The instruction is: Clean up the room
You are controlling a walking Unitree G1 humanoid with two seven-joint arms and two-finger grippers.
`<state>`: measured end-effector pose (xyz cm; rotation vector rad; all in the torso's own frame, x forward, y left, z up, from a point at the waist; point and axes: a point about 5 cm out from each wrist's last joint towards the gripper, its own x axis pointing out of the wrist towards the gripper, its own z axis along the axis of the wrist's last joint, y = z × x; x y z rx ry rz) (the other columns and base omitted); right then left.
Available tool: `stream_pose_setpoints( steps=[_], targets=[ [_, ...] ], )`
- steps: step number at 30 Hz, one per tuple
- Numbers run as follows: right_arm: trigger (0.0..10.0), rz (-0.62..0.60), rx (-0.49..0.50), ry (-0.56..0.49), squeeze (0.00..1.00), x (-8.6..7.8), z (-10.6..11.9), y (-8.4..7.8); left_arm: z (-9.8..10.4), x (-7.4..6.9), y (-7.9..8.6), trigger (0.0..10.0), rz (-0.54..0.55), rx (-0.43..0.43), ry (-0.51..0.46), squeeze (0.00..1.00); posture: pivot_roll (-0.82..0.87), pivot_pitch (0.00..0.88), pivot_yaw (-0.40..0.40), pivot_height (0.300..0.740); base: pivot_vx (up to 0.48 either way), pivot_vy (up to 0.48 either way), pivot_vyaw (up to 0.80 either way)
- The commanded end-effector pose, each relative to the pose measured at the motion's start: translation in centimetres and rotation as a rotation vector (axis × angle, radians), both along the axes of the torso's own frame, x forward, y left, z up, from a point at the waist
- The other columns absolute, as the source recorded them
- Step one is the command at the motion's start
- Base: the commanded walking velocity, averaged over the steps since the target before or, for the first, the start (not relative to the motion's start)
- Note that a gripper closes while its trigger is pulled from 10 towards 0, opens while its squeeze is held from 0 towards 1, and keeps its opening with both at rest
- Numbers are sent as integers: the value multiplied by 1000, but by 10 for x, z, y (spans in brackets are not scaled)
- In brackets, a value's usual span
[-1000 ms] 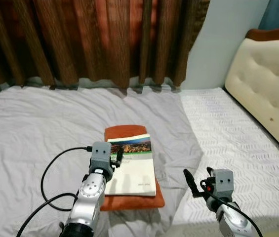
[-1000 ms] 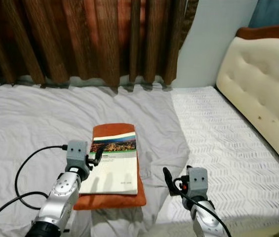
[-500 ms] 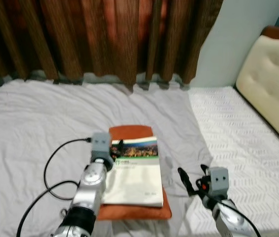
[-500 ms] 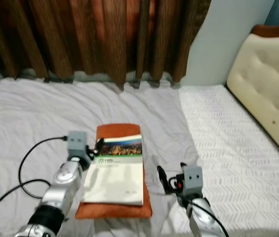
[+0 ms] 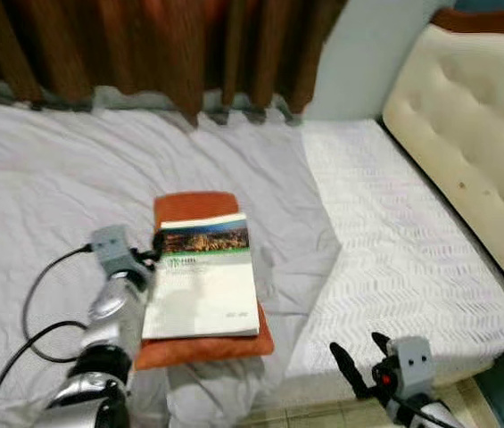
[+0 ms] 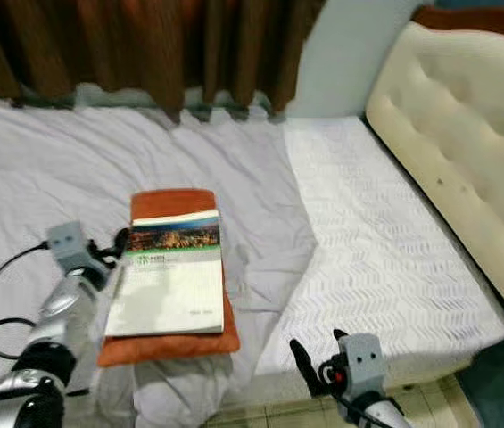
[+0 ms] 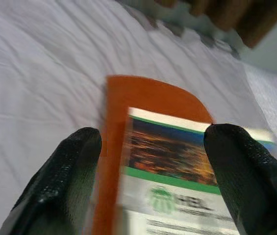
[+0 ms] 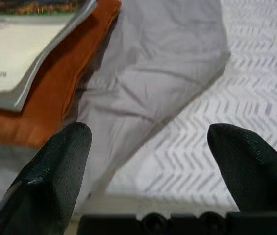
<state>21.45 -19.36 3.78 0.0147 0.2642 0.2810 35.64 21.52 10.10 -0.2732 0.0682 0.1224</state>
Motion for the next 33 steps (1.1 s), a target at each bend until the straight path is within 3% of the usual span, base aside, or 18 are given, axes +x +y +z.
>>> stream_pose_setpoints(
  steps=[1, 4, 6, 11, 18, 23, 25, 33],
  targets=[
    [10000, 6, -5, -20, 0, 1, 9, -3, -14, -7, 2, 10000, 14, 4, 36, 0, -113, 297, -156, 740, 0, 0, 0],
    [10000, 11, 1, -19, 0, 0, 13, -4, -22, -12, 1, 10000, 16, -24, 55, 0, -114, 321, -173, 740, 0, 0, 0],
    [10000, 46, 7, 2, 0, -4, 14, 0, -30, -15, -2, 10000, 9, -107, 72, 0, -112, 332, -174, 740, 0, 0, 0],
    [10000, 76, 18, 10, 0, -4, 15, 4, -37, -22, -1, 10000, 23, -180, 60, 0, -100, 334, -179, 740, 0, 0, 0],
    [10000, 85, 27, 24, 0, -3, 15, 6, -31, -19, -13, 10000, -30, -263, -9, 0, -94, 325, -184, 740, 0, 0, 0],
    [10000, 95, 28, 29, 0, -3, 15, 6, -14, -18, -18, 10000, -88, -164, -88, 0, -92, 322, -186, 740, 0, 0, 0],
    [10000, 97, 26, 35, 0, -3, 13, 6, -7, -22, -10, 10000, -80, -97, -114, 0, -85, 319, -183, 740, 0, 0, 0],
    [10000, 103, 32, 40, 0, -2, 12, 7, -7, -32, -6, 10000, -86, -104, -114, 0, -74, 312, -184, 740, 0, 0, 0]
  ],
)
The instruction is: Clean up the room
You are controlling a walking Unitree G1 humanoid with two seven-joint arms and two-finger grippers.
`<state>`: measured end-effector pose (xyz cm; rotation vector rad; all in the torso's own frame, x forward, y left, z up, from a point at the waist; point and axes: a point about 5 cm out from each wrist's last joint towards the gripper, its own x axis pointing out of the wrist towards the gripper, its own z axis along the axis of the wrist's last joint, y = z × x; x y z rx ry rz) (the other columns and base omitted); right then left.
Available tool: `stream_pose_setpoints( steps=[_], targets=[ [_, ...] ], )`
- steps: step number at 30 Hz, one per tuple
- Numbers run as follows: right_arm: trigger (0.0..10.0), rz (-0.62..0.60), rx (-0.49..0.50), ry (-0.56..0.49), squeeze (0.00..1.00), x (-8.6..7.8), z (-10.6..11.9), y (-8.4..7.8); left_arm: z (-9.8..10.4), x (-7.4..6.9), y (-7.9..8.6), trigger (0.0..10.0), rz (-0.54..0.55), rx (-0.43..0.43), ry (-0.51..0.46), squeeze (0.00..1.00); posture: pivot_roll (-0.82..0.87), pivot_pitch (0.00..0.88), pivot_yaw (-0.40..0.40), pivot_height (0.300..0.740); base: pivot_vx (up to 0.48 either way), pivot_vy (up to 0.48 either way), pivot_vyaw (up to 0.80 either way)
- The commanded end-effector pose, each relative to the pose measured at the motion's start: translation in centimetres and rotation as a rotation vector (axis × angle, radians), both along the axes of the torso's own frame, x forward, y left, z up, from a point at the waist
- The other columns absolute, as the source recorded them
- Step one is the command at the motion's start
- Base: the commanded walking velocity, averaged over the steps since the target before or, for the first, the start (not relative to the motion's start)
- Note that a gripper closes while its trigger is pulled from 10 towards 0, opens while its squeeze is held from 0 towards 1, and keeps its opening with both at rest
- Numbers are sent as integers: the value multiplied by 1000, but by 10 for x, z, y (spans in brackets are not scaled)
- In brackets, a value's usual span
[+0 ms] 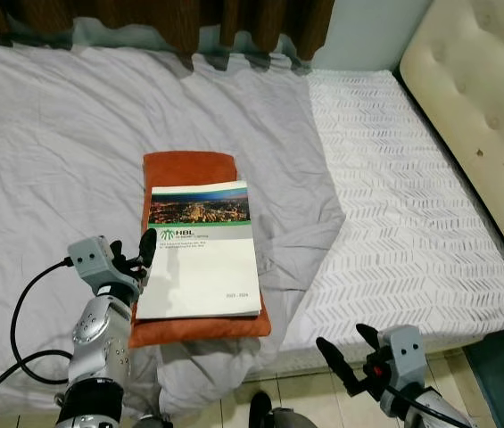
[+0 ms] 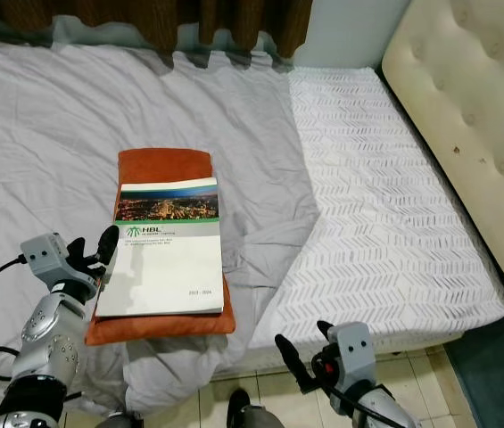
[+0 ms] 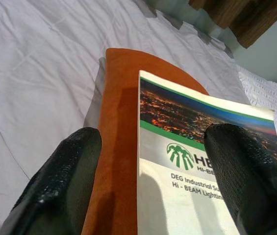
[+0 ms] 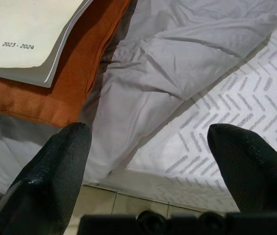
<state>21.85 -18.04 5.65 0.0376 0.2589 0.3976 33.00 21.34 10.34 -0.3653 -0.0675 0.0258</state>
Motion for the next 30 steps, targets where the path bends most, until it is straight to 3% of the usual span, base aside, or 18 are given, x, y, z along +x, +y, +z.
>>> stream_pose_setpoints(
  steps=[1, 7, 18, 26, 30],
  targets=[
    [10000, -5, -8, 42, 0, -5, -7, -5, -14, -7, -4, 10000, -16, -31, 59, 0, -74, 311, -184, 740, 0, 0, 0],
    [10000, 3, -9, 42, 0, -4, -7, -6, -30, -11, -15, 10000, -41, -139, 121, 0, -78, 307, -191, 740, 0, 0, 0],
    [10000, 14, -15, 49, 0, -5, -7, -6, -39, -8, -29, 10000, -79, -194, 174, 0, -90, 308, -194, 740, 0, 0, 0],
    [10000, 20, -18, 57, 0, -5, -8, -7, -62, -13, -37, 10000, -105, -338, 284, 0, -94, 308, -202, 740, 0, 0, 0],
    [10000, 24, -21, 59, 0, -3, -8, -7, -66, -12, -44, 10000, -129, -351, 311, 0, -96, 305, -204, 740, 0, 0, 0]
  ],
)
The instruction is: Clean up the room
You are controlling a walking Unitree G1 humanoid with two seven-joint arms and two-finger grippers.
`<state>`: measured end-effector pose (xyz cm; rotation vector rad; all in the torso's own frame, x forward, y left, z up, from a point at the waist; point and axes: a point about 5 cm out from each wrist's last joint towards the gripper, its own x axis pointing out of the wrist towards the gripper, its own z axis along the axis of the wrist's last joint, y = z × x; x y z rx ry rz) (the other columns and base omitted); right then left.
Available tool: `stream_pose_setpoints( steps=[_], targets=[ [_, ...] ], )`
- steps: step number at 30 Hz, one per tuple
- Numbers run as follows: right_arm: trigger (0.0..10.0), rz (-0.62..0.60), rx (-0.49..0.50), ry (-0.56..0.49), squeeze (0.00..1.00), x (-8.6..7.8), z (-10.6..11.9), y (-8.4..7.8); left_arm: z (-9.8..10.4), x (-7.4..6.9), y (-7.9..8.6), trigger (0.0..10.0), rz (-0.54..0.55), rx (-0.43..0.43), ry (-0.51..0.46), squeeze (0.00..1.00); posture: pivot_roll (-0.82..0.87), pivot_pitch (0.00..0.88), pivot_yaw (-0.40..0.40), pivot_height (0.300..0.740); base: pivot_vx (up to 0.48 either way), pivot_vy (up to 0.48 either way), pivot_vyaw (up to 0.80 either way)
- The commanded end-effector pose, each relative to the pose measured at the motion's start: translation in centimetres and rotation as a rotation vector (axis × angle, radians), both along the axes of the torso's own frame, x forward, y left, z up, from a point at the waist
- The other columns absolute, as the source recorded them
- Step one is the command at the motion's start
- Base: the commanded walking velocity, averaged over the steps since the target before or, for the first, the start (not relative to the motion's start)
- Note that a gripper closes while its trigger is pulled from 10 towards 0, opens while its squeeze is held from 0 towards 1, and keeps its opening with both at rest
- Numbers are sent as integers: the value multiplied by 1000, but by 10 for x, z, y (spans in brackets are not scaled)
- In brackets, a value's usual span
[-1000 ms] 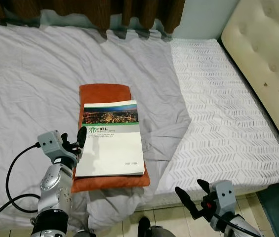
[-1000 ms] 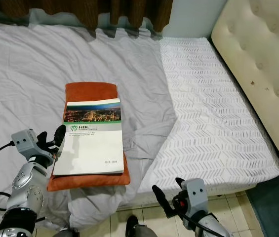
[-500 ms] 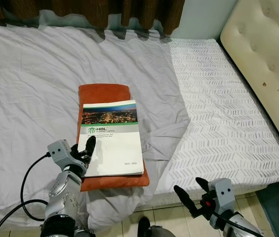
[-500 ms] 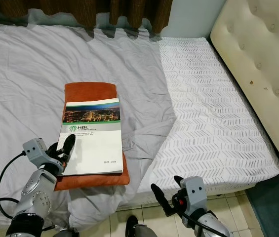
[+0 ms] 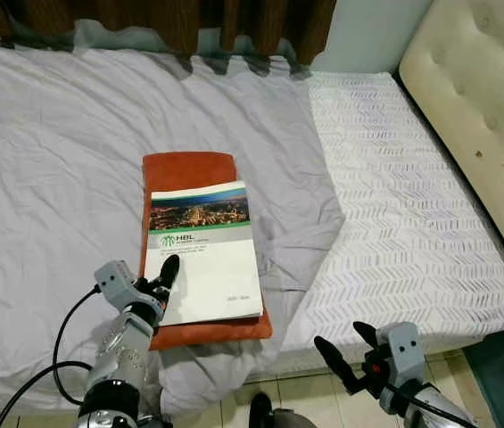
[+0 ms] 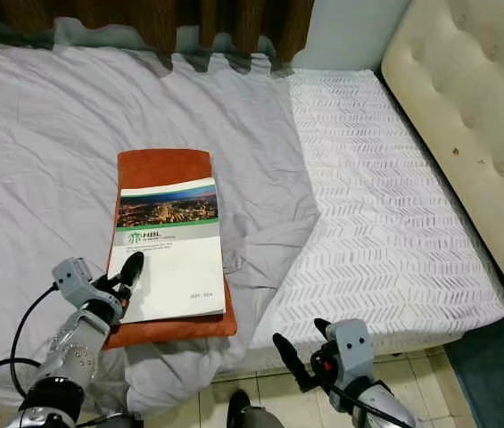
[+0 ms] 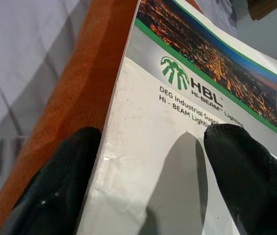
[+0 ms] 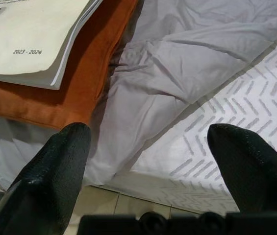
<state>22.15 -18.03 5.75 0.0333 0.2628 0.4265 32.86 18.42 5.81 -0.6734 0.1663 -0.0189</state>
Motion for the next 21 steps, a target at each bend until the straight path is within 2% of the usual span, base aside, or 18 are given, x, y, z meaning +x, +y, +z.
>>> stream_pose_setpoints(
  steps=[1, 2, 3, 16, 21],
  targets=[
    [10000, -5, -21, 56, 0, -6, -9, -7, -22, -10, -16, 8863, -52, -26, 100, 0, -97, 304, -204, 740, 0, 0, 0],
    [10000, -5, -21, 56, 0, -6, -9, -7, -22, -10, -17, 4784, -57, -15, 105, 0, -97, 304, -204, 740, 0, 0, 0],
    [10000, -3, -23, 57, 0, -5, -9, -7, -24, -8, -18, 0, -59, -4, 121, 0, -98, 302, -205, 740, 0, 0, 0],
    [10000, -10, -25, 69, 0, -8, -12, -8, -29, -5, -22, 0, -85, 9, 178, 0, -113, 296, -193, 740, 0, 0, 0],
    [10000, -29, -17, 56, 0, 2, -12, -8, -22, 1, -26, 0, -111, 43, 150, 0, -98, 236, -184, 740, 0, 0, 0]
  ],
)
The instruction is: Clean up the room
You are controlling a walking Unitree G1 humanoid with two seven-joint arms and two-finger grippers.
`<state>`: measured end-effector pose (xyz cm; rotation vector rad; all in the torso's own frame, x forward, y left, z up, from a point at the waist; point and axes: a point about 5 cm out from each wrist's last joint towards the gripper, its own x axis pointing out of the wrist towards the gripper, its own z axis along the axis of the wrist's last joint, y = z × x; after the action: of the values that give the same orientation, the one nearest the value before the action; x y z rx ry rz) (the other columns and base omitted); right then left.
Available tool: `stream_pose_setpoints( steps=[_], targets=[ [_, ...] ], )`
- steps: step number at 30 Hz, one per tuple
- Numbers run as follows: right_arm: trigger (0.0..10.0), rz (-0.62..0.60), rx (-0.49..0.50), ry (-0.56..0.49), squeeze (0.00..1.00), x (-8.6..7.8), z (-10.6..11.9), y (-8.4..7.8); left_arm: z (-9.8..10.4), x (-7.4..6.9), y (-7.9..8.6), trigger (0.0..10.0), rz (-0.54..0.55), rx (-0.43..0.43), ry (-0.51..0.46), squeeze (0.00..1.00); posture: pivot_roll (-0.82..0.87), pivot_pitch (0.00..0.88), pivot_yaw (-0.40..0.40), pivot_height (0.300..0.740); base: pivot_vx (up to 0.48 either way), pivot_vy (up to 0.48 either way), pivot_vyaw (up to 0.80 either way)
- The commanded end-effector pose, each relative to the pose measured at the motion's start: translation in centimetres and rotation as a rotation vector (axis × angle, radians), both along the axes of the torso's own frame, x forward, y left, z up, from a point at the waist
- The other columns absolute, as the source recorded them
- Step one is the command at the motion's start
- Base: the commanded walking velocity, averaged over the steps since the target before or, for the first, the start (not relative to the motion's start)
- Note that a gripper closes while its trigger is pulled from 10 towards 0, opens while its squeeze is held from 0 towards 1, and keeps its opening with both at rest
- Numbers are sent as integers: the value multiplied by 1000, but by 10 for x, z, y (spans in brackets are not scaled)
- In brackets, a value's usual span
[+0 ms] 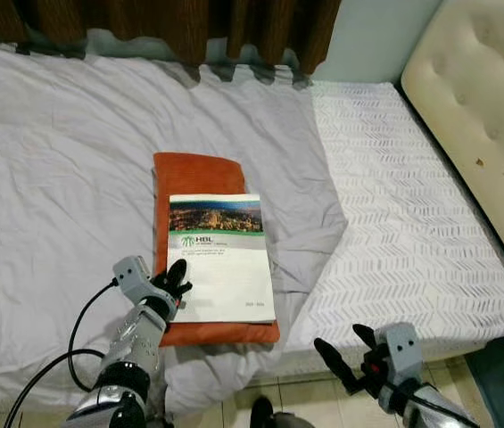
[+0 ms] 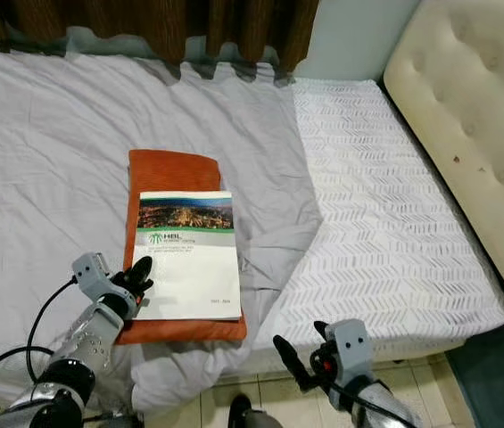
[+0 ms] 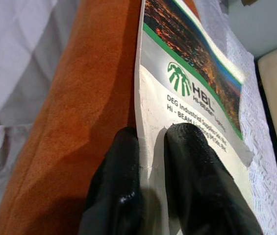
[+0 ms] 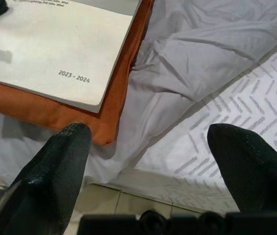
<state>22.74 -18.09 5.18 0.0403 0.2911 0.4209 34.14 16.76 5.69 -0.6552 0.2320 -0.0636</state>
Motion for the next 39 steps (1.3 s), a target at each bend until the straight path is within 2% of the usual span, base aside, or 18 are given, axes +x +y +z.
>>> stream_pose_setpoints(
  steps=[1, 2, 3, 5, 6, 7, 9, 13, 16, 20, 22, 24, 28, 30, 33, 34, 36, 39],
  targets=[
    [10000, -24, -17, 27, 0, -4, -6, -7, -21, -12, -10, 0, -48, 31, 103, 0, -98, 236, -184, 740, 0, 0, 0],
    [10000, -25, -13, 18, 0, -1, -4, -6, -17, -9, -11, 0, -54, 37, 81, 0, -98, 236, -184, 740, 0, 0, 0],
    [10000, -27, -10, 6, 0, 5, -3, -5, -9, -4, -11, 0, -62, 53, 43, 0, -74, 174, -174, 740, 0, 0, 0],
    [10000, -27, -10, 6, 0, 5, -3, -5, -9, -4, -11, 0, -62, 53, 43, 0, -74, 174, -174, 740, 0, 0, 0],
    [10000, -32, -7, -12, 0, 13, -1, -4, 3, 4, -11, 0, -74, 82, -18, 0, -64, 141, -166, 740, 0, 0, 0],
    [10000, -32, -7, -12, 0, 13, -1, -4, 3, 4, -11, 0, -74, 82, -18, 0, -64, 141, -166, 740, 0, 0, 0],
    [10000, -56, 0, -57, 0, 31, 5, -2, 35, 16, -13, 0, -121, 173, -194, 0, -38, 90, -145, 740, 0, 0, 0],
    [10000, -87, 11, -88, 0, 41, 9, -2, 55, 18, -13, 0, -145, 218, -306, 0, -25, 63, -125, 740, 0, 0, 0],
    [10000, -132, 28, -114, 0, 47, 10, -2, 71, 11, -14, 0, -147, 282, -394, 0, -15, 34, -102, 740, 0, 0, 0],
    [10000, -157, 35, -129, 0, 47, 11, -2, 77, 7, -12, 0, -120, 316, -417, 0, -10, 20, -83, 740, 0, 0, 0],
    [10000, -200, 33, -170, 0, 48, 16, -4, 82, 1, -15, 0, -119, 373, -437, 0, -7, 13, -73, 740, 0, 0, 0],
    [10000, -292, 30, -231, 0, 46, 25, -12, 87, -11, -24, 0, -140, 493, -481, 0, 0, 8, -69, 740, 0, 0, 0],
    [10000, -343, 19, -268, 0, 43, 30, -18, 89, -17, -27, 0, -149, 536, -501, 0, 6, 8, -64, 740, 0, 0, 0],
    [10000, -441, -2, -322, 0, 32, 36, -30, 86, -33, -31, 0, -166, 601, -502, 0, 9, 0, -54, 740, 0, 0, 0],
    [10000, -527, 1, -321, 0, 20, 32, -41, 79, -50, -35, 0, -206, 698, -486, 0, 13, 0, -44, 740, 0, 0, 0],
    [10000, -542, 15, -306, 0, 18, 29, -43, 78, -53, -37, 2980, -221, 712, -478, 0, 16, 0, -41, 740, 0, 0, 0],
    [10000, -565, 31, -285, 0, 16, 23, -44, 76, -56, -39, 10000, -231, 751, -465, 0, 21, 0, -29, 740, 0, 0, 0],
    [10000, -569, 48, -263, 0, 18, 18, -41, 76, -55, -41, 10000, -242, 765, -458, 0, 24, 0, -23, 740, 0, 0, 0]
  ],
)
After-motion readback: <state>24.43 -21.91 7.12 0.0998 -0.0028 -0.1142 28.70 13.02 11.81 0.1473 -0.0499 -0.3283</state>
